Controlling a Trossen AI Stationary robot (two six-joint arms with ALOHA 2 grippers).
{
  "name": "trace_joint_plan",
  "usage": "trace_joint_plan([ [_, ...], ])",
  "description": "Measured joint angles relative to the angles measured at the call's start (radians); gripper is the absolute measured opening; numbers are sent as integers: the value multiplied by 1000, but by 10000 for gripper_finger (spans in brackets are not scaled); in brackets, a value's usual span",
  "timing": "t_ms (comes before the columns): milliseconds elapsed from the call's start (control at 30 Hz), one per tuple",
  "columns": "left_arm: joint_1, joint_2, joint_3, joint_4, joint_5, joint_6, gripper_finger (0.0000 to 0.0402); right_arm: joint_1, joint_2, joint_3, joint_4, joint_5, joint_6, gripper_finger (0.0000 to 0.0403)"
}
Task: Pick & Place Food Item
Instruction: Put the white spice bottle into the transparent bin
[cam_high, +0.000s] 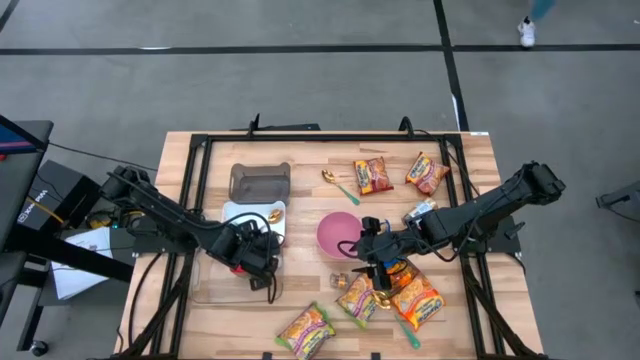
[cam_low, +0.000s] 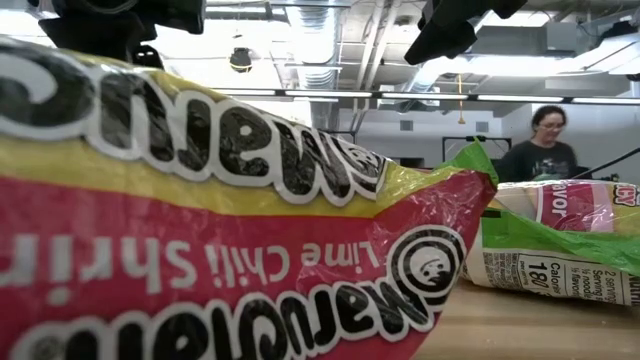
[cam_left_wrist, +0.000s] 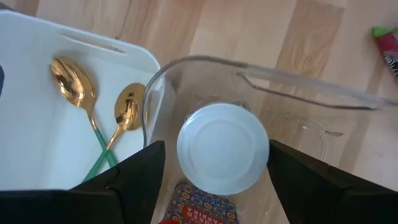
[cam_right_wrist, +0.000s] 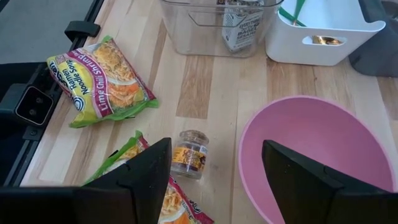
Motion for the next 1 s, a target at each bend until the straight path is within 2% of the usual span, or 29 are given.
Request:
trace_joint_plan([
  [200, 13, 0, 0, 1, 0, 4, 240, 0, 0, 0, 3, 0, 0, 244],
  [367, 15, -1, 0, 8, -4, 68, 194, 0, 0, 0, 1, 0, 0, 244],
  [867, 15, -2, 1, 28, 17, 392, 194, 0, 0, 0, 0, 0, 0, 244],
  [1000, 15, -2, 1, 36, 21, 437, 195, 0, 0, 0, 0, 0, 0, 244],
])
